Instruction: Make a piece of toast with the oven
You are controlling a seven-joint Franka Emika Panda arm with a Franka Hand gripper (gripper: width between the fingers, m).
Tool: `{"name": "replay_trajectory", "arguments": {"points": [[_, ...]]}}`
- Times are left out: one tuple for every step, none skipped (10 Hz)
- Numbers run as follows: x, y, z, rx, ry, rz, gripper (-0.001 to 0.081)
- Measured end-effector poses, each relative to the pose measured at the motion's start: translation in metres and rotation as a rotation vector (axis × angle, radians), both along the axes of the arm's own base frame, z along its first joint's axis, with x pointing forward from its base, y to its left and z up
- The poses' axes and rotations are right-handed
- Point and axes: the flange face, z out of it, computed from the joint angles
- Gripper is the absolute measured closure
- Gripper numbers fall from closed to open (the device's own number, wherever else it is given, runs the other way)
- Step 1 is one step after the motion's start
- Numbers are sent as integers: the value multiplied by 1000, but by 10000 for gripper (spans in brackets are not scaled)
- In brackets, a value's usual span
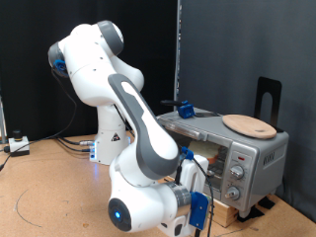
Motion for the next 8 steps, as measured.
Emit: {"name": "replay_trajectory", "arguments": {"points": [[2, 6, -4, 8, -5, 6, -2], [5, 13, -5, 17, -10, 13, -2], [7, 21, -7, 28, -11, 20, -2], [7, 30, -7, 38, -11, 31, -2], [7, 40, -8, 48, -10, 44, -2], [6, 49, -9, 50, -8, 56, -2], [5, 56, -10, 47, -8, 63, -2], [5, 59, -11, 45, -10, 62, -2]]}}
